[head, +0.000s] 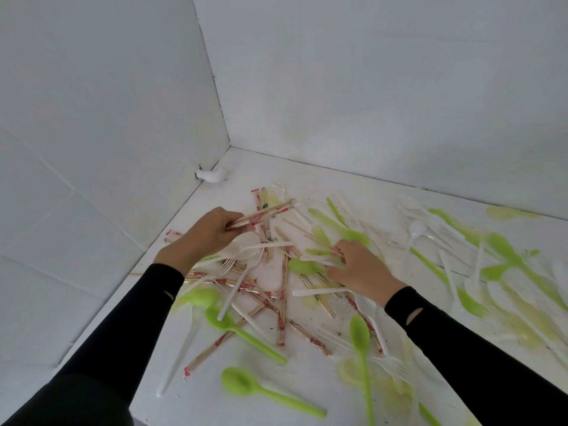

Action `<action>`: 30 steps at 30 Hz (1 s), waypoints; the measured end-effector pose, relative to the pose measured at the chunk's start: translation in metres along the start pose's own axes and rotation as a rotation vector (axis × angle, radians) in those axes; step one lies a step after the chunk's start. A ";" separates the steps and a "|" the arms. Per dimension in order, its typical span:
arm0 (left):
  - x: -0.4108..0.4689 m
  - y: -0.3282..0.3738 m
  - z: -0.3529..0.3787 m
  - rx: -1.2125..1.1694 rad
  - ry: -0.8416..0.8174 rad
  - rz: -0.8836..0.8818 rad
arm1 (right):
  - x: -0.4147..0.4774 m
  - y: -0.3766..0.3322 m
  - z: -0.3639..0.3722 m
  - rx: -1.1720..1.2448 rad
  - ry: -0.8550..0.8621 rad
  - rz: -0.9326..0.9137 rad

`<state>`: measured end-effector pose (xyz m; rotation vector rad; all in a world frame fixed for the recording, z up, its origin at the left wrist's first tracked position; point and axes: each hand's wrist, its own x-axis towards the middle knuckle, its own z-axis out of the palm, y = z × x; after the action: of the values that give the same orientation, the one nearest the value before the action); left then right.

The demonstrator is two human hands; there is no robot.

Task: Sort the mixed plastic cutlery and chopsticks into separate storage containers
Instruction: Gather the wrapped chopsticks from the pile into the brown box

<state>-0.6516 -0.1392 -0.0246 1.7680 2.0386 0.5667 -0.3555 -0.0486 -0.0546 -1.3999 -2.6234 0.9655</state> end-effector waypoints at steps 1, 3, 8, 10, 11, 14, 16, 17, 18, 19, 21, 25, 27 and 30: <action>0.002 0.000 -0.001 -0.008 0.041 -0.020 | -0.001 0.004 0.001 -0.053 0.017 0.020; 0.008 0.001 0.001 -0.048 0.176 -0.073 | -0.001 0.014 0.000 -0.131 0.087 0.056; 0.037 0.018 0.011 0.034 0.378 -0.233 | 0.004 0.042 -0.017 -0.173 0.156 0.209; 0.051 0.020 0.017 0.068 0.248 -0.337 | 0.001 0.047 -0.023 -0.156 0.209 0.239; 0.057 0.019 0.021 0.084 0.175 -0.390 | -0.001 0.047 -0.025 -0.126 0.244 0.236; 0.071 0.023 0.034 0.069 0.026 -0.509 | -0.008 0.034 -0.020 -0.014 0.282 0.173; 0.078 0.026 0.042 0.026 -0.014 -0.539 | -0.013 0.025 -0.012 -0.004 0.200 0.188; 0.080 0.026 0.045 0.000 -0.012 -0.550 | -0.013 0.022 -0.009 -0.028 0.141 0.215; 0.083 0.028 0.048 -0.030 -0.001 -0.561 | -0.013 0.021 -0.007 -0.061 0.090 0.242; 0.084 0.029 0.049 -0.064 0.009 -0.574 | -0.012 0.020 -0.005 -0.087 0.057 0.261; 0.087 0.032 0.051 -0.123 0.024 -0.601 | -0.009 0.019 -0.003 -0.086 0.031 0.287; 0.088 0.039 0.055 -0.142 0.017 -0.626 | -0.003 0.014 -0.006 -0.016 -0.011 0.337; 0.088 0.041 0.055 -0.133 0.007 -0.633 | -0.001 0.012 -0.010 -0.042 -0.022 0.339; 0.088 0.044 0.053 -0.136 -0.012 -0.644 | 0.000 0.010 -0.016 -0.027 0.003 0.313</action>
<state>-0.5986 -0.0441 -0.0477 0.9454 2.3233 0.4673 -0.3438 -0.0360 -0.0467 -1.8558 -2.4699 0.9518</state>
